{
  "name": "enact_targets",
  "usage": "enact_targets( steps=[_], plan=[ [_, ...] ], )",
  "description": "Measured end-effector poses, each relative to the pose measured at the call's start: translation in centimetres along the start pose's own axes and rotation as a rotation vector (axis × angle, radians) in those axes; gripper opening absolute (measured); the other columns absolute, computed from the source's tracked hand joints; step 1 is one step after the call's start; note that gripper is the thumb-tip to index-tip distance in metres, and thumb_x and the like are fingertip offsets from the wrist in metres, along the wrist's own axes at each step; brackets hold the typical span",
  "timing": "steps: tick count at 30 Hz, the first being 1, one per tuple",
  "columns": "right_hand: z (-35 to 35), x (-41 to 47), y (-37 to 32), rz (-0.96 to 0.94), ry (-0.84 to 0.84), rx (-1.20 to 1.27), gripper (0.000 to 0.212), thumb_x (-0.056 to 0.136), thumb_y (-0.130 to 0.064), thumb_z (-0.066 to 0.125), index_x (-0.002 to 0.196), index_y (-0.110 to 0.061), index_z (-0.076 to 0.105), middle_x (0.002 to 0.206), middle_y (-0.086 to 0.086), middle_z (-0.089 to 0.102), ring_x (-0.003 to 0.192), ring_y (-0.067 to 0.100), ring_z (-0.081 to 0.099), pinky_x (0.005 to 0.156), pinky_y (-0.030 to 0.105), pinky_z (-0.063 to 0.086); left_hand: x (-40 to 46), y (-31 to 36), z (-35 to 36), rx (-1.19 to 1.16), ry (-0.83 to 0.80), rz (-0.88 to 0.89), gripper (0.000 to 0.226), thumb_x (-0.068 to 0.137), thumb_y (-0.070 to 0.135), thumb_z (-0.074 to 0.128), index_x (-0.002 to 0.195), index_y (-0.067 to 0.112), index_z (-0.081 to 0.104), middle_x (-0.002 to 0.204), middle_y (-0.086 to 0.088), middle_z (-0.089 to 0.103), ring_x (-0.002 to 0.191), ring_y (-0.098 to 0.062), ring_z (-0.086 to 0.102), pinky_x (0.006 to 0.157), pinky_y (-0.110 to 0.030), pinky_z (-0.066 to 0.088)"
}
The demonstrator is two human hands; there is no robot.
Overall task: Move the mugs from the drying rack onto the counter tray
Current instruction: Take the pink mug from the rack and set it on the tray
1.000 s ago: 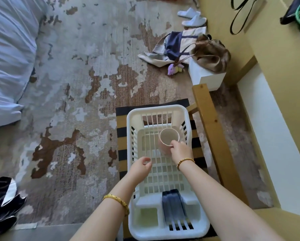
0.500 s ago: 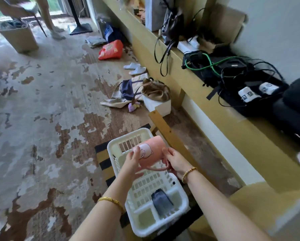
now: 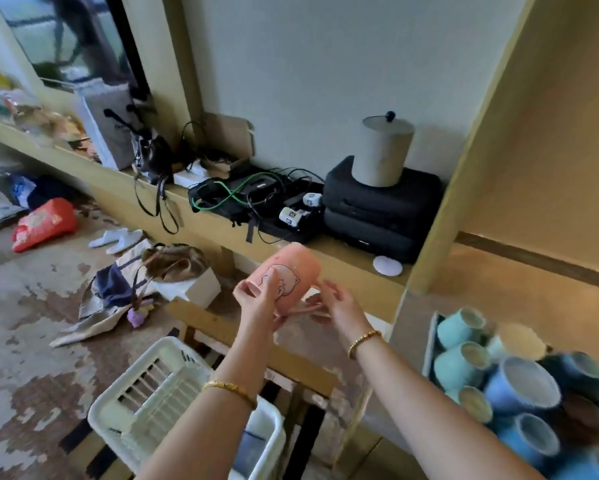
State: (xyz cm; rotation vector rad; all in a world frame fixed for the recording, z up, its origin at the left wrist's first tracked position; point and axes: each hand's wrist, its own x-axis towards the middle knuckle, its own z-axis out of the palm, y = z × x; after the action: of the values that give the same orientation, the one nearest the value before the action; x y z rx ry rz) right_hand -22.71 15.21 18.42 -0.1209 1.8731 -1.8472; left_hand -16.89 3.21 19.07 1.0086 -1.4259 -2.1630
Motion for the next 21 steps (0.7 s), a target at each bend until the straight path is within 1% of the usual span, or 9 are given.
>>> enact_targets(
  steps=[3, 5, 8, 10, 13, 15, 17, 18, 21],
  plan=[
    [-5.4, -0.6, -2.1, -0.028, 0.163, 0.156, 0.033, 0.098, -0.025, 0.044, 0.111, 0.003, 0.056, 0.086, 0.011, 0.065, 0.072, 0.020, 0.066, 0.069, 0.035, 0.056, -1.7, -1.0, 6.9, -0.026, -0.141, 0.022, 0.066, 0.084, 0.045, 0.061, 0.133, 0.030, 0.019, 0.128, -0.015, 0.043, 0.104, -0.030, 0.057, 0.062, -0.035, 0.055],
    [-10.0, -1.4, -3.1, -0.056, 0.262, 0.208, 0.028, 0.098, -0.025, 0.043, 0.100, 0.000, 0.057, 0.090, 0.015, 0.065, 0.071, 0.019, 0.066, 0.059, 0.029, 0.056, -3.4, -2.1, 11.5, -0.033, -0.251, 0.006, 0.061, 0.083, 0.044, 0.063, 0.127, 0.034, 0.023, 0.124, -0.014, 0.047, 0.099, -0.029, 0.061, 0.058, -0.033, 0.055],
    [-16.8, -3.0, -3.4, -0.117, 0.407, 0.302, 0.019, 0.099, -0.021, 0.042, 0.091, -0.009, 0.053, 0.097, 0.013, 0.063, 0.072, 0.019, 0.065, 0.059, 0.029, 0.053, -6.5, -3.9, 17.8, 0.038, -0.377, -0.006, 0.059, 0.079, 0.048, 0.064, 0.121, 0.035, 0.025, 0.121, -0.014, 0.050, 0.095, -0.029, 0.063, 0.060, -0.033, 0.056],
    [-21.2, -4.5, -3.4, -0.154, 0.488, 0.390, 0.017, 0.098, -0.020, 0.043, 0.089, -0.011, 0.053, 0.097, 0.012, 0.064, 0.071, 0.019, 0.065, 0.055, 0.028, 0.056, -9.0, -5.2, 21.9, 0.089, -0.464, 0.020, 0.061, 0.080, 0.050, 0.062, 0.126, 0.034, 0.025, 0.124, -0.011, 0.047, 0.100, -0.026, 0.061, 0.060, -0.029, 0.055],
    [-27.6, -6.7, -3.4, -0.190, 0.587, 0.448, 0.018, 0.098, -0.018, 0.044, 0.089, -0.007, 0.055, 0.096, 0.018, 0.064, 0.077, 0.031, 0.065, 0.059, 0.036, 0.059, -12.8, -7.0, 27.2, 0.146, -0.581, 0.064, 0.067, 0.085, 0.049, 0.057, 0.136, 0.036, 0.018, 0.131, -0.010, 0.041, 0.103, -0.023, 0.059, 0.067, -0.029, 0.056],
    [-31.7, -8.1, -3.5, -0.191, 0.603, 0.463, 0.018, 0.098, -0.017, 0.043, 0.097, -0.005, 0.056, 0.095, 0.019, 0.065, 0.074, 0.029, 0.066, 0.049, 0.029, 0.056, -14.9, -8.3, 30.1, 0.211, -0.663, 0.096, 0.070, 0.085, 0.049, 0.056, 0.139, 0.034, 0.014, 0.134, -0.013, 0.040, 0.105, -0.023, 0.058, 0.073, -0.031, 0.056],
    [-35.6, -9.5, -3.4, -0.159, 0.599, 0.455, 0.019, 0.097, -0.019, 0.043, 0.095, -0.008, 0.058, 0.087, 0.017, 0.068, 0.064, 0.024, 0.068, 0.046, 0.023, 0.052, -16.6, -9.8, 32.2, 0.356, -0.738, 0.254, 0.085, 0.082, 0.040, 0.064, 0.144, 0.027, 0.007, 0.141, -0.014, 0.035, 0.115, -0.021, 0.052, 0.090, -0.033, 0.050],
    [-37.3, -10.2, -3.2, -0.132, 0.584, 0.462, 0.020, 0.097, -0.020, 0.043, 0.094, -0.009, 0.059, 0.078, 0.015, 0.069, 0.058, 0.020, 0.068, 0.046, 0.022, 0.051, -17.2, -10.7, 32.9, 0.471, -0.778, 0.375, 0.097, 0.078, 0.033, 0.072, 0.145, 0.025, 0.003, 0.145, -0.012, 0.029, 0.124, -0.019, 0.043, 0.100, -0.032, 0.041],
    [-41.9, -12.2, -2.1, -0.029, 0.512, 0.563, 0.025, 0.099, -0.021, 0.040, 0.081, -0.009, 0.053, 0.039, 0.000, 0.055, 0.032, 0.006, 0.053, 0.033, 0.013, 0.040, -19.0, -13.1, 34.6, 0.717, -0.918, 0.645, 0.119, 0.065, 0.022, 0.084, 0.146, 0.027, -0.003, 0.150, -0.005, 0.018, 0.135, -0.015, 0.026, 0.105, -0.025, 0.027]
  ],
)
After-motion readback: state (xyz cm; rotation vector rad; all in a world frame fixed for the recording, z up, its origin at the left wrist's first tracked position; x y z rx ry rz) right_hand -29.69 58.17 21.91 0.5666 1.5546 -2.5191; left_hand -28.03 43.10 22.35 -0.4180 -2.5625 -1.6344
